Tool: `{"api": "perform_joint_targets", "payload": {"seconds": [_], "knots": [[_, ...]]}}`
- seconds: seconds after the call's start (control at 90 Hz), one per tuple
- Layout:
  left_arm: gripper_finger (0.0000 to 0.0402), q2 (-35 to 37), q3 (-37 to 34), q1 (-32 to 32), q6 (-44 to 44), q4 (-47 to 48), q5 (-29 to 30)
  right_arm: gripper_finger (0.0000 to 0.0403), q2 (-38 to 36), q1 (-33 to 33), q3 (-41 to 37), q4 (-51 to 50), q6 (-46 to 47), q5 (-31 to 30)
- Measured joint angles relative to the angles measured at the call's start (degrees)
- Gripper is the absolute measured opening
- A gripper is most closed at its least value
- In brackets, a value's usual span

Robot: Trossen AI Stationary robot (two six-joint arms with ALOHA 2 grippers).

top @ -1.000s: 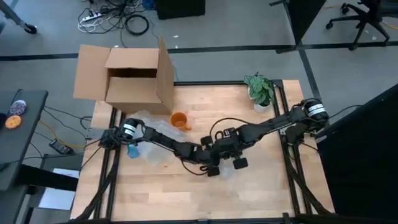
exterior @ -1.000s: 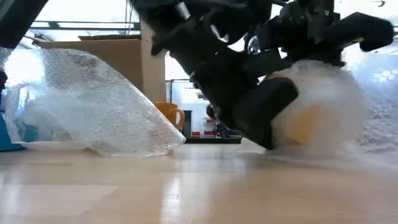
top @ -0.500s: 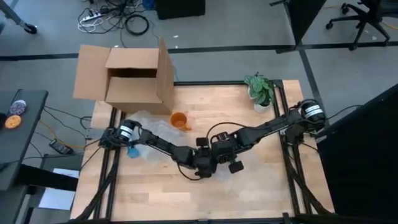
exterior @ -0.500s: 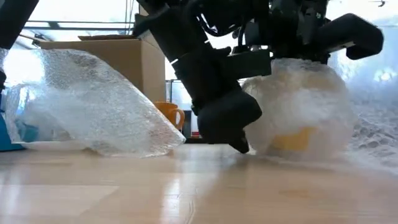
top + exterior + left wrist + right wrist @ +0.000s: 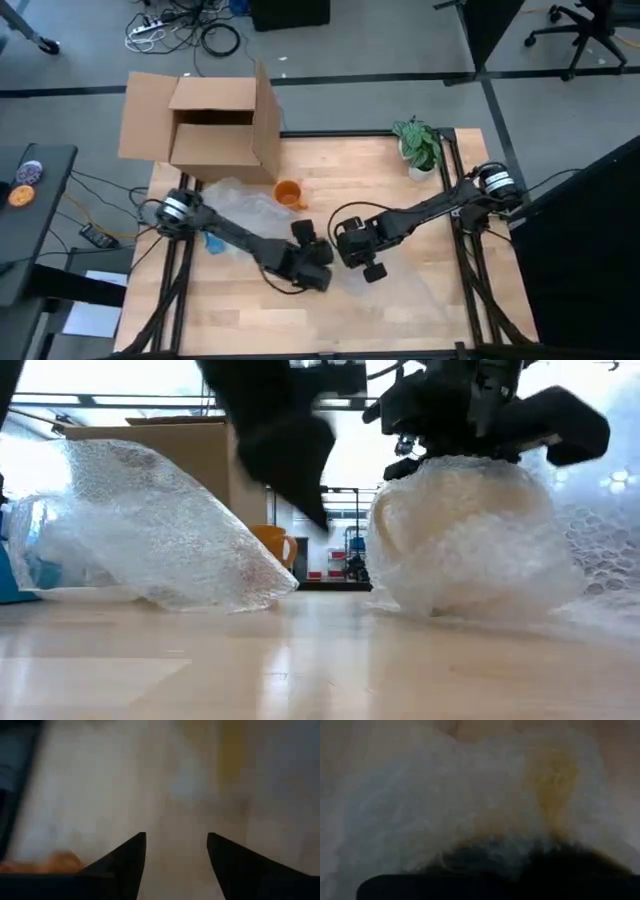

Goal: Wrap mug
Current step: Wrap the yellow mug using the transparent bubble wrap

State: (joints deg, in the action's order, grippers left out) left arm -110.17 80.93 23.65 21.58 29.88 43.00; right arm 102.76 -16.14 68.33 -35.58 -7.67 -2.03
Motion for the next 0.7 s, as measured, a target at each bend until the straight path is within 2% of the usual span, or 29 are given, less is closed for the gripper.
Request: {"api": "perform_joint_targets", "payload": {"seconds": [0.2,0.378,0.478,0.578,0.7], "knots": [[0.0198,0.8,-11.7,0.7,-2.6,-28.9,-0.6,0.0000,0.0,0.0,-0.1,0.0,-0.2,0.2],[0.0198,0.0,-19.0,-1.0,-8.0,-48.3,-0.5,0.0000,-1.9,-0.4,-0.3,-0.8,0.1,0.3],[0.0198,0.0,-20.5,-1.5,-10.3,-52.7,-0.4,0.0000,-2.4,-0.4,-0.4,-1.8,0.6,0.3],[0.0198,-0.1,-20.7,-2.0,-10.9,-52.8,-0.9,0.0000,-3.2,-0.5,-0.4,-2.1,0.7,0.4],[0.0190,-1.5,-20.6,-2.8,-11.5,-55.3,-6.3,0.0005,-3.7,-0.5,-0.4,-2.0,0.7,0.5]]}}
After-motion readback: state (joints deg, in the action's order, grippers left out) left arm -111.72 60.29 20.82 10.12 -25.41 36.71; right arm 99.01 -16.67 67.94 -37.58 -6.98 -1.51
